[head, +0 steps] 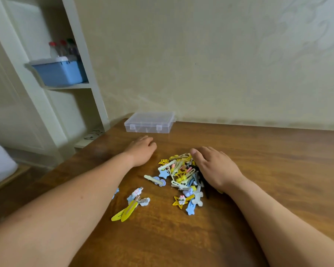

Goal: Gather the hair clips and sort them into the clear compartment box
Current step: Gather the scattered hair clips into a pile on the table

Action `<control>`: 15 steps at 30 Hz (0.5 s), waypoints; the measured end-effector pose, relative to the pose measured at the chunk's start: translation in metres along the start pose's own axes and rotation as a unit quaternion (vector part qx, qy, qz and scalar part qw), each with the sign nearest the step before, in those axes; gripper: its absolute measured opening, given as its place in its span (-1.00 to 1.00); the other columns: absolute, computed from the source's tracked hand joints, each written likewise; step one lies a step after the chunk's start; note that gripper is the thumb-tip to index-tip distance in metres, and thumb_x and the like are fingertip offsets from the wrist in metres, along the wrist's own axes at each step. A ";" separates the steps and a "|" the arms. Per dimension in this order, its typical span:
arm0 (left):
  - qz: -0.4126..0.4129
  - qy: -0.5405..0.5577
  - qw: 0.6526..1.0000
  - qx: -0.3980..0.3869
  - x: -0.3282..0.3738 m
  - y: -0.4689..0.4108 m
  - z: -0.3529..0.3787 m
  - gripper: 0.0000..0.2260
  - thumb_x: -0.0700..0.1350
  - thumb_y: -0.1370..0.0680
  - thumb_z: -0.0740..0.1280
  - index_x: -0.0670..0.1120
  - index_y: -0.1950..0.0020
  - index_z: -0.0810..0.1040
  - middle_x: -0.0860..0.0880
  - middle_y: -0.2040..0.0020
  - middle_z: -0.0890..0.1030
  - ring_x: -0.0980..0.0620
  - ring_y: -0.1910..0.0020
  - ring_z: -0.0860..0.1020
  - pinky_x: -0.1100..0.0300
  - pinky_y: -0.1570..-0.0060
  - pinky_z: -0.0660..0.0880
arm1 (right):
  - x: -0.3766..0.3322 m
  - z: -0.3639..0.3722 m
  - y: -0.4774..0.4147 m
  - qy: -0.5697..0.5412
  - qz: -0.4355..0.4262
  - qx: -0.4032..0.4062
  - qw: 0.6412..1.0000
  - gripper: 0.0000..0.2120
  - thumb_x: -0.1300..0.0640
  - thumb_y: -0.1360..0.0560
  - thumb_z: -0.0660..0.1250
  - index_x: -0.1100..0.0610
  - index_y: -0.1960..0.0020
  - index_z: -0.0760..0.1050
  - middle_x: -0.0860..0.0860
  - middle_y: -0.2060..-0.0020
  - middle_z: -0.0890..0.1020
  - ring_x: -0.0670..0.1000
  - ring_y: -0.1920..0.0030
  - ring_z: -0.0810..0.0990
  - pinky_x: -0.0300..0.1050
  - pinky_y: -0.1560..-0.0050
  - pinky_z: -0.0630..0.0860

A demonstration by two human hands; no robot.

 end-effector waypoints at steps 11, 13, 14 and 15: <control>0.091 0.134 0.987 0.014 0.029 0.120 -0.007 -0.47 0.34 -0.74 0.04 0.29 -0.71 0.21 0.25 -0.68 0.28 0.15 -0.68 0.22 -0.02 -0.65 0.20 | 0.002 0.005 -0.001 0.029 -0.028 -0.034 0.999 -0.41 -0.30 -0.73 -0.13 -0.10 -0.63 0.32 -0.06 -0.57 0.43 0.00 -0.59 0.31 0.11 -0.61 0.13; 0.056 0.130 0.986 0.088 0.004 0.158 -0.017 -0.29 0.54 -0.60 0.04 0.30 -0.70 0.21 0.24 -0.70 0.25 0.14 -0.69 0.17 -0.07 -0.66 0.19 | 0.004 0.007 -0.001 0.037 -0.030 -0.034 0.998 -0.33 -0.38 -0.68 -0.17 -0.10 -0.63 0.31 -0.05 -0.57 0.42 0.02 -0.60 0.31 0.15 -0.61 0.13; 0.045 0.120 0.986 0.103 -0.006 0.175 -0.016 -0.17 0.63 -0.52 0.03 0.28 -0.71 0.19 0.22 -0.72 0.19 0.15 -0.71 0.12 -0.09 -0.68 0.16 | 0.004 0.009 -0.002 0.043 -0.030 -0.035 0.998 -0.27 -0.43 -0.65 -0.20 -0.10 -0.64 0.29 -0.04 -0.58 0.42 0.03 -0.61 0.30 0.17 -0.62 0.13; 0.031 0.101 0.990 0.096 -0.012 0.188 -0.010 -0.08 0.68 -0.45 0.02 0.25 -0.73 0.15 0.20 -0.74 0.13 0.15 -0.72 0.06 -0.10 -0.70 0.13 | 0.004 0.010 -0.003 0.048 -0.030 -0.038 0.998 -0.23 -0.47 -0.63 -0.21 -0.10 -0.64 0.28 -0.04 -0.59 0.40 0.04 -0.61 0.29 0.20 -0.63 0.12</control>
Point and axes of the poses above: each hand's wrist, its own y-axis away from the middle knuckle, its own z-axis out of the palm, x = y × z, the point moved 7 cm from there along -y, towards the middle knuckle
